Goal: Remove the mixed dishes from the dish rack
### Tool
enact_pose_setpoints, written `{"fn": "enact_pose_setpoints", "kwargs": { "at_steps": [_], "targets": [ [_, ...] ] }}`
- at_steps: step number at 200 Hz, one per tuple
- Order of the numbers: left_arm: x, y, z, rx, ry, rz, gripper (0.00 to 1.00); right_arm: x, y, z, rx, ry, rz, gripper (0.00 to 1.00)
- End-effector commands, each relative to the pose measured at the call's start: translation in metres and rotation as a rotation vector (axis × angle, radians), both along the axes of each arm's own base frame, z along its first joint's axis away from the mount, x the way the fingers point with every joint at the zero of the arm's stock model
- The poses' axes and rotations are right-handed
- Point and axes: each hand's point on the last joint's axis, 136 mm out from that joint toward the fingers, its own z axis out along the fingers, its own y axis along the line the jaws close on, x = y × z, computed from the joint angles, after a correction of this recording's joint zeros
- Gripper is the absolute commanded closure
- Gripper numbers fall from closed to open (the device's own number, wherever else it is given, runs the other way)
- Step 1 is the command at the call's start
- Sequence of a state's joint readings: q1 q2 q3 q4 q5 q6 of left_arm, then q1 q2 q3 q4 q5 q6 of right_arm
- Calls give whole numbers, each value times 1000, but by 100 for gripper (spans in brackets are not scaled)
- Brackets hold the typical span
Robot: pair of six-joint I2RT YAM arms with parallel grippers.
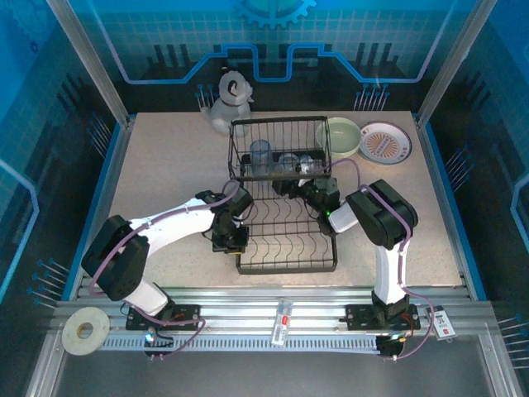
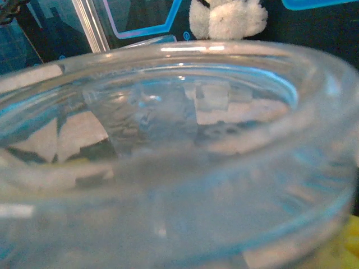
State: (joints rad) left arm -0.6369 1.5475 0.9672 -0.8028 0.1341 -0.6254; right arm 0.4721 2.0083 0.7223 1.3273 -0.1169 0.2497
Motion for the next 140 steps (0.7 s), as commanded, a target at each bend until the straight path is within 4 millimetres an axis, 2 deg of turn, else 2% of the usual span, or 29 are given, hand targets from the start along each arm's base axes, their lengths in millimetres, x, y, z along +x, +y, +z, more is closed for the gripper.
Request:
{"fn": "enact_pose_setpoints", "kwargs": {
  "at_steps": [1, 35, 92, 140],
  "targets": [
    [42, -2, 15, -54, -192, 40, 100, -87, 54, 23, -20, -139, 424, 40],
    [36, -4, 12, -56, -196, 14, 100, -98, 47, 19, 10, -71, 394, 42],
    [36, -10, 10, -42, -218, 4, 100, -108, 42, -24, -16, 62, 350, 43],
    [41, -16, 3, -52, -238, 20, 100, -107, 41, -62, -68, 134, 301, 44]
  ]
}}
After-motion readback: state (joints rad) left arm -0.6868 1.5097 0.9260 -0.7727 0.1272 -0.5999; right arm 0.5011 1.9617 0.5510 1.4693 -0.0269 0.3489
